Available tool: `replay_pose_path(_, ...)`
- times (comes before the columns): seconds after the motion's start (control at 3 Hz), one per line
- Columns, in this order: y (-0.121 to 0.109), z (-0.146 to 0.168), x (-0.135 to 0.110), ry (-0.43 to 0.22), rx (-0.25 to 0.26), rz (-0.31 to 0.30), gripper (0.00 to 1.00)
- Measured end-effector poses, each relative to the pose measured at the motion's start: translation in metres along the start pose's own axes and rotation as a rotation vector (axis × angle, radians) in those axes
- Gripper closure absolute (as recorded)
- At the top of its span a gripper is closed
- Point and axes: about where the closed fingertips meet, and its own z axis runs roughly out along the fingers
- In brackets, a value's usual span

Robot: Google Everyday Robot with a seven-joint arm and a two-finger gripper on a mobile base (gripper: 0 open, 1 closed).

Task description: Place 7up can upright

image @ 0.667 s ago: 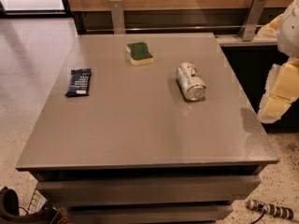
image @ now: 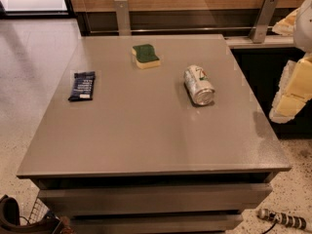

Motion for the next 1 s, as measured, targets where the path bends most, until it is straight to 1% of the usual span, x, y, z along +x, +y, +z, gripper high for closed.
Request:
replay_pose_path(0.33,-0.02,0.005,-0.004,-0.036,-0.027,0.074,0.0)
replay_pose_path(0.67,-0.066,0.024,-0.023,-0.098,-0.056,0.23,0.0)
replay_pose_path(1.0,-0.098,0.052,-0.044,-0.118,-0.085,0.374,0.0)
